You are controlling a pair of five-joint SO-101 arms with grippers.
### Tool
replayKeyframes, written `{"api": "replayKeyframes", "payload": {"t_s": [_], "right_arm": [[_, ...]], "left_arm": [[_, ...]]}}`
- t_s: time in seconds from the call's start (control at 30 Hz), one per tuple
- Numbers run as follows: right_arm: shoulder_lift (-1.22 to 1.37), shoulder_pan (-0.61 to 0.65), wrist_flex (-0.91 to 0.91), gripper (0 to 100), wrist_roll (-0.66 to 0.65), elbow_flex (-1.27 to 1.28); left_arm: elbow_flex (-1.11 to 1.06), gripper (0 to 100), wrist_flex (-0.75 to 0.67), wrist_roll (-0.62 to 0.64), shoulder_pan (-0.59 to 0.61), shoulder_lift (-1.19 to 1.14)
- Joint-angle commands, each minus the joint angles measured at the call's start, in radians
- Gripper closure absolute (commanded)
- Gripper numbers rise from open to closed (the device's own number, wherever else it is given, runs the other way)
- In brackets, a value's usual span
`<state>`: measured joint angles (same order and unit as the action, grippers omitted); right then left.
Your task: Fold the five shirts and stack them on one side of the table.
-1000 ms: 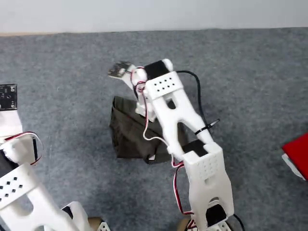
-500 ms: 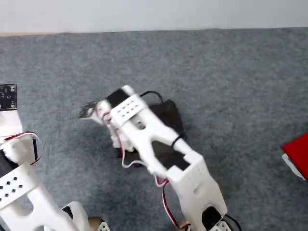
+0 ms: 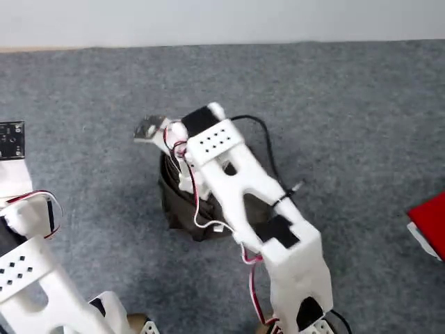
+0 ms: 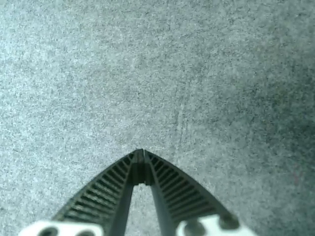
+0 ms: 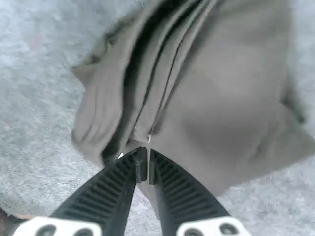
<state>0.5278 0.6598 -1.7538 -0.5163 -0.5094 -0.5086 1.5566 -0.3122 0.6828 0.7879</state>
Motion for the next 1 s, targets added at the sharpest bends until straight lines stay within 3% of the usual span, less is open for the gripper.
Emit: {"api": "replayKeyframes", "payload": {"t_s": [0.0, 0.2, 0.4, 0.53, 0.8, 0.97], "right_arm": [[0.061, 0.033, -0.038, 98.8, 0.012, -0.006], [0.105, 0.211, -0.039, 98.8, 0.063, -0.011], [-0.030, 0.318, -0.041, 98.9, 0.069, -0.011], [-0.119, 0.239, -0.041, 98.9, 0.069, -0.009], [-0.153, -0.012, -0.045, 98.7, 0.068, 0.037], [-0.295, -0.068, -0.045, 98.7, 0.064, 0.236]], "left_arm": [[0.008, 100, -0.031, -0.002, 0.002, 0.023], [0.010, 100, -0.032, -0.002, 0.018, 0.023], [0.010, 100, -0.069, 0.000, 0.175, 0.023], [0.010, 100, -0.097, 0.000, 0.235, 0.023], [0.005, 100, -0.103, 0.000, 0.236, 0.023], [0.004, 100, -0.061, 0.000, 0.160, 0.021]]}}
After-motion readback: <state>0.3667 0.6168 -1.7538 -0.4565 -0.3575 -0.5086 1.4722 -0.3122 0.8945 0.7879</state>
